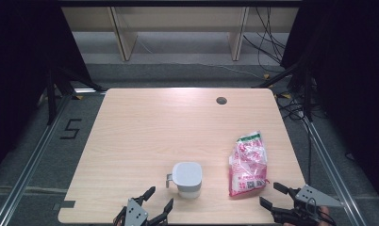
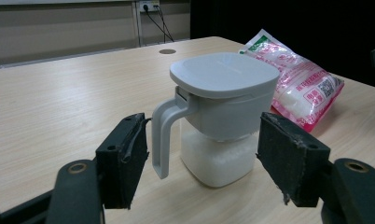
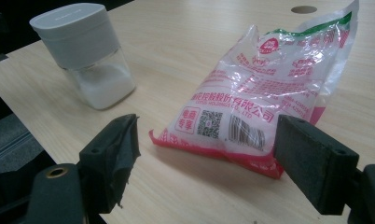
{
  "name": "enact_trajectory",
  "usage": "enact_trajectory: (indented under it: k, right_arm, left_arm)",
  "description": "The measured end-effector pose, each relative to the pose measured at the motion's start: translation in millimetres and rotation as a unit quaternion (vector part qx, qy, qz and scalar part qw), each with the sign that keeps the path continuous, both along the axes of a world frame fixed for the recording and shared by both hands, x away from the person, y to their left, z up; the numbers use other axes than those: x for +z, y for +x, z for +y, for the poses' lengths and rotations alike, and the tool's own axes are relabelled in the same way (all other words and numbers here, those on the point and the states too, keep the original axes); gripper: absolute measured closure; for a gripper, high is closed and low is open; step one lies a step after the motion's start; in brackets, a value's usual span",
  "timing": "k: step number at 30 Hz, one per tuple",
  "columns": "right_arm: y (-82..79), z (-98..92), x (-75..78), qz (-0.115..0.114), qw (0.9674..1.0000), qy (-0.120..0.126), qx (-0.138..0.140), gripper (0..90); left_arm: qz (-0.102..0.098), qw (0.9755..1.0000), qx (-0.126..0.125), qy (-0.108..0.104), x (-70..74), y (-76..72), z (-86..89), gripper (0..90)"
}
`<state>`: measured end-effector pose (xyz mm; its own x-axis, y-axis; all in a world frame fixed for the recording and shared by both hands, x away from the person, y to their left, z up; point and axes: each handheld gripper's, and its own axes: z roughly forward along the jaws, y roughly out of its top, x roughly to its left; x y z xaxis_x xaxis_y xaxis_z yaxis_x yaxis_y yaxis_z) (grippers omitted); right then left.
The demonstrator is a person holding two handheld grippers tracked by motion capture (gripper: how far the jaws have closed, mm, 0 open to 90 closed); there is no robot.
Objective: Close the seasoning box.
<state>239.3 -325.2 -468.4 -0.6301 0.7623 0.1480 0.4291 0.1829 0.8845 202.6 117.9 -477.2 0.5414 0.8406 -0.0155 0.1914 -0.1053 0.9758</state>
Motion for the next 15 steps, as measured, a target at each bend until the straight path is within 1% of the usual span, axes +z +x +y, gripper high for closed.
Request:
enact_trajectory:
  k: [1, 2, 3, 4, 5, 6, 7, 8, 9, 10, 11, 12, 13, 14, 15]
  right_arm:
    - [-2.3, 1.7, 0.0, 0.007, 0.9999, 0.012, -0.002, 23.1]
    - [-4.5, 2.5, 0.3, 0.018, 0.9997, 0.013, -0.007, 23.1]
    - [-4.4, 2.2, 0.0, 0.014, 0.9998, 0.014, -0.004, 23.1]
    - [-3.6, 1.3, -0.5, 0.001, 1.0000, 0.009, -0.002, 23.1]
    - [-4.3, 1.6, -1.1, 0.003, 0.9999, 0.013, 0.000, 23.0]
    - [-7.1, 2.0, -0.7, 0.015, 0.9998, 0.012, -0.007, 22.9]
    - [-6.3, 0.5, -1.4, 0.004, 1.0000, 0.004, -0.002, 22.9]
    - [-8.7, 1.8, -2.1, 0.016, 0.9997, 0.014, -0.006, 22.8]
    - [-10.4, 2.1, -2.7, 0.022, 0.9996, 0.014, -0.008, 21.9]
    - [-9.6, 1.1, -4.0, 0.012, 0.9999, 0.008, -0.004, 21.8]
    - [-9.4, 0.5, -4.9, 0.008, 1.0000, 0.005, 0.001, 21.0]
    - [-9.4, 0.5, -4.9, 0.008, 1.0000, 0.005, 0.001, 21.0]
    - [-11.6, 1.0, -6.1, 0.007, 1.0000, 0.003, 0.004, 19.7]
    - [-12.9, 0.9, -6.1, 0.011, 0.9999, -0.002, 0.008, 19.3]
    - [-12.0, 1.8, -7.7, 0.003, 1.0000, -0.001, 0.009, 18.9]
  left_arm:
    - [-0.001, 1.0000, 0.000, -0.001, -1.5, -2.0, -0.4, 31.5]
    - [0.000, 1.0000, 0.001, 0.000, -2.5, -3.3, -0.6, 31.0]
    - [0.009, 0.9999, 0.005, 0.001, -2.8, -6.1, -0.7, 30.8]
    - [0.013, 0.9999, 0.009, -0.006, -4.3, -7.8, -1.8, 30.8]
    - [0.003, 1.0000, 0.002, 0.008, -4.6, -7.3, 0.0, 30.7]
    - [0.004, 1.0000, 0.002, 0.005, -6.3, -8.0, -0.8, 30.5]
    - [0.002, 1.0000, 0.000, 0.007, -7.8, -8.0, -1.0, 30.3]
    - [0.006, 0.9998, 0.001, 0.016, -8.1, -9.2, -0.4, 29.9]
    - [0.010, 0.9998, 0.003, 0.015, -9.5, -10.0, -0.8, 29.6]
    - [0.006, 0.9999, -0.001, 0.013, -11.1, -9.0, -0.8, 29.5]
    - [0.011, 0.9997, 0.002, 0.020, -11.3, -10.2, 0.1, 29.0]
    - [0.011, 0.9997, 0.002, 0.020, -11.3, -10.2, 0.1, 28.3]
    - [0.015, 0.9998, 0.003, 0.013, -14.4, -10.0, -0.3, 27.3]
    - [0.018, 0.9997, 0.004, 0.017, -14.3, -10.4, 0.1, 26.7]
    - [0.020, 0.9996, 0.007, 0.019, -14.3, -11.0, 0.2, 25.9]
